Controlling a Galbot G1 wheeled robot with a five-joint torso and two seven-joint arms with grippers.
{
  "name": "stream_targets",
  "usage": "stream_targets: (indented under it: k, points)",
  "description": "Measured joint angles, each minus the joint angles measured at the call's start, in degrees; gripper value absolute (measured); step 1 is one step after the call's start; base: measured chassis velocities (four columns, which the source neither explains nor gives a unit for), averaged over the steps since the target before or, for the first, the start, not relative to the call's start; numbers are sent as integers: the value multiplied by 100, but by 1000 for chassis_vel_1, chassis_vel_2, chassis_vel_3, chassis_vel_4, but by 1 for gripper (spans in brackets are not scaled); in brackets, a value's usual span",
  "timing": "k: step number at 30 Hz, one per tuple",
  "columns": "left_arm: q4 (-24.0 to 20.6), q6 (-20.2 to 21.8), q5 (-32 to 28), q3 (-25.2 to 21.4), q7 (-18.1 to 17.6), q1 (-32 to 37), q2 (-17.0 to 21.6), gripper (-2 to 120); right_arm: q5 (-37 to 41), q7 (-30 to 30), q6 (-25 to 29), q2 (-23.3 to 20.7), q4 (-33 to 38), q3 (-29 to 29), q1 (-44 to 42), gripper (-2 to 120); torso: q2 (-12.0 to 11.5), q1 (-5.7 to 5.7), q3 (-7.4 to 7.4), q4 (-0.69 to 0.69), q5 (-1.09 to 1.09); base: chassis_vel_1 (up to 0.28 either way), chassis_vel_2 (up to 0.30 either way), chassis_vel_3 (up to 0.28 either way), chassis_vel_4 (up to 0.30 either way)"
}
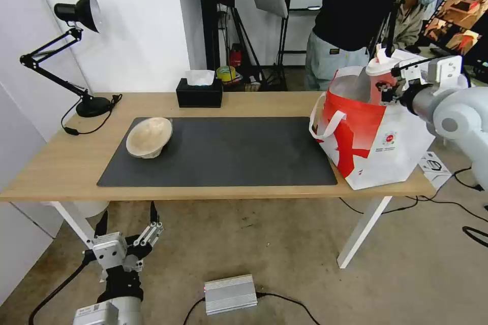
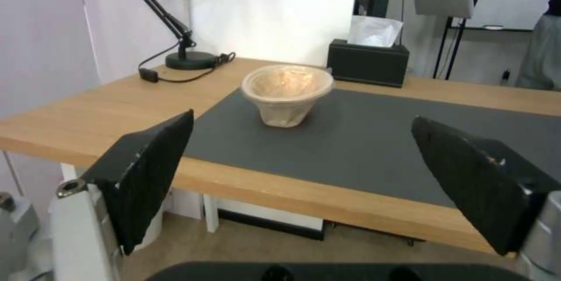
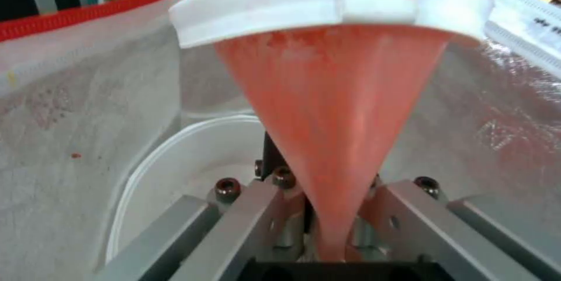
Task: Pick up the trash from the table and place it into the takeout bag.
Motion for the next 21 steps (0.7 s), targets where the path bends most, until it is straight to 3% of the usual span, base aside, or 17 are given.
stream_targets:
  k: [10,21]
  points:
    - [4,-2,-3,5,-3,-22,-6,100,-7,-66,4,-79,30,-31,-51,3,0,0,0,0,0,0,0,0,0]
    - [-20,-4,-6,-27,-19,-11,-3,100,-124,-187,6,-150,131,147,-181,39,0,0,0,0,0,0,0,0,0]
